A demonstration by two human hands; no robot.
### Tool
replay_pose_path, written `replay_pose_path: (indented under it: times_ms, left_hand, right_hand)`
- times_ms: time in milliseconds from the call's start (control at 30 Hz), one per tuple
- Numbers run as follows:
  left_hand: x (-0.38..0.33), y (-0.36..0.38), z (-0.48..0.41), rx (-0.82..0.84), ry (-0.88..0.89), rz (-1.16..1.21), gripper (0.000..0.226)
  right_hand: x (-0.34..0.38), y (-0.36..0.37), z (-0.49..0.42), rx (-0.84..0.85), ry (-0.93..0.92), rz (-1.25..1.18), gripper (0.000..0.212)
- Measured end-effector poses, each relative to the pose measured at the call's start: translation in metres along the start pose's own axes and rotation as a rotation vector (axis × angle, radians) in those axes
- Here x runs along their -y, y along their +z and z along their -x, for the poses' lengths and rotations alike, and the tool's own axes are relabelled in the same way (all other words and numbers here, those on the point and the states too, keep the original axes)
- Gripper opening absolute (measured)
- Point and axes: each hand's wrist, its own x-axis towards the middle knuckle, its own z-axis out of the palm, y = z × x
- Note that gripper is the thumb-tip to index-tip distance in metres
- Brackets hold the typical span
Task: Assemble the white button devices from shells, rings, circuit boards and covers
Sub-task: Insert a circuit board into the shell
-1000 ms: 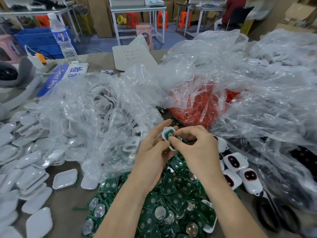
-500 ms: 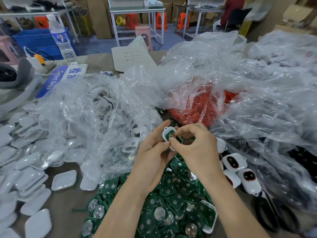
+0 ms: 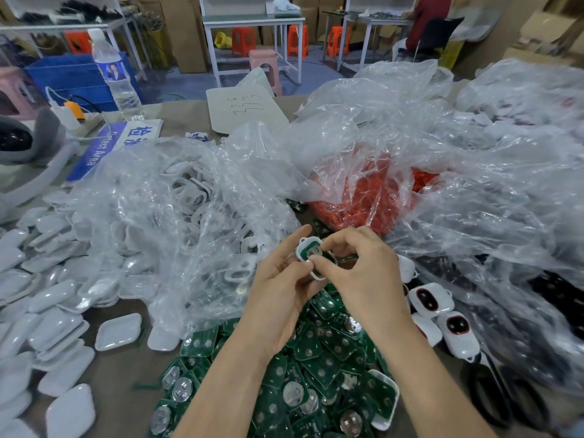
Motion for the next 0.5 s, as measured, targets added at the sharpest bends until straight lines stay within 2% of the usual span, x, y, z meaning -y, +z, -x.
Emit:
replay_pose_path:
  times_ms: [233, 400, 500]
  left_hand:
    - [0.002, 0.001, -0.001, -0.019, 0.058, -0.049, 0.034]
    - [0.001, 0.000, -0.003, -0.028, 0.083, 0.078, 0.025]
    - [0.001, 0.000, -0.003, 0.013, 0.092, 0.104, 0.023]
  right_hand:
    - [-0.001, 0.001, 0.008, -0.011, -0.034, -0.039, 0.012]
    - [-0.008, -0.006, 0.010, 0.031, 0.184, -0.441, 0.019]
    - [-0.012, -0.005, 0.012, 0.067, 0.311, -0.580, 0.010]
